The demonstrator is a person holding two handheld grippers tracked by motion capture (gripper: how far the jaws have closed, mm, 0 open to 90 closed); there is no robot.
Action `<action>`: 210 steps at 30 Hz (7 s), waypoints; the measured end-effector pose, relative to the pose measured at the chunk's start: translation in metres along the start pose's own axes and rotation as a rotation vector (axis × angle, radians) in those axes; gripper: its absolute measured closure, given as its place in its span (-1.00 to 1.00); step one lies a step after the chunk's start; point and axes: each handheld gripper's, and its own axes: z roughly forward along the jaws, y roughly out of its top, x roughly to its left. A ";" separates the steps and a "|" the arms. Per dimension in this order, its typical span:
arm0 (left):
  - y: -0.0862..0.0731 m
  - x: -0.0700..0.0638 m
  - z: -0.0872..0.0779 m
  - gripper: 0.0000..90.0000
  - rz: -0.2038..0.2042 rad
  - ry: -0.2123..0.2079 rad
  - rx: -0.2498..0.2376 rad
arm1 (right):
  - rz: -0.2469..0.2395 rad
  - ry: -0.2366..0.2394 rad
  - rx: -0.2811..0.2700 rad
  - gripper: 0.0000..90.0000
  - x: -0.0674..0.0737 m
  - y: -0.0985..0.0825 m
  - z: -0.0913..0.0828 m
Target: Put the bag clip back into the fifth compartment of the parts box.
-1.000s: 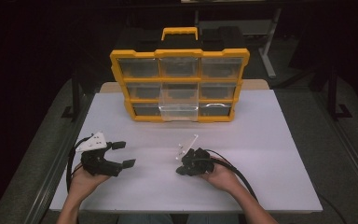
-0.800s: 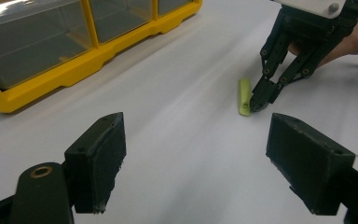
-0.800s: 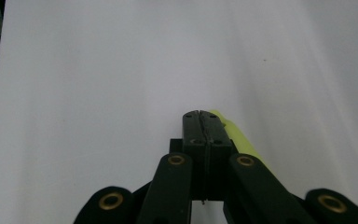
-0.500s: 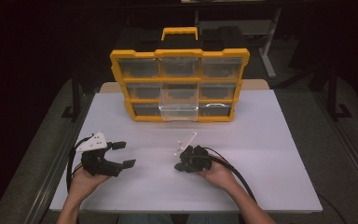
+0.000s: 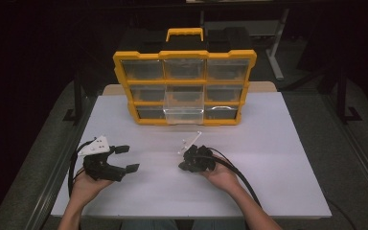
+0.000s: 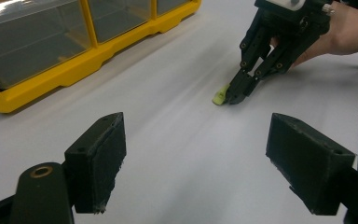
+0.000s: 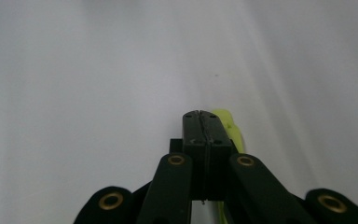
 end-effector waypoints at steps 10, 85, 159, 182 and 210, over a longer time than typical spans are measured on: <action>0.000 0.000 0.000 -0.56 -0.002 -0.004 0.002 | 0.019 -0.024 -0.014 0.97 -0.009 0.001 0.002; 0.002 -0.003 0.004 -0.59 0.010 -0.038 0.001 | 0.112 -0.018 0.053 0.71 -0.021 -0.006 -0.011; 0.003 -0.001 0.002 -0.60 0.011 -0.043 0.001 | -0.075 0.208 -0.172 0.71 -0.036 0.072 -0.150; 0.003 -0.003 0.001 -0.61 -0.011 -0.039 -0.004 | -0.092 0.182 -0.193 0.71 -0.053 0.109 -0.186; 0.002 -0.002 0.001 -0.61 -0.009 -0.038 -0.004 | -0.065 0.091 -0.183 0.72 -0.089 0.145 -0.211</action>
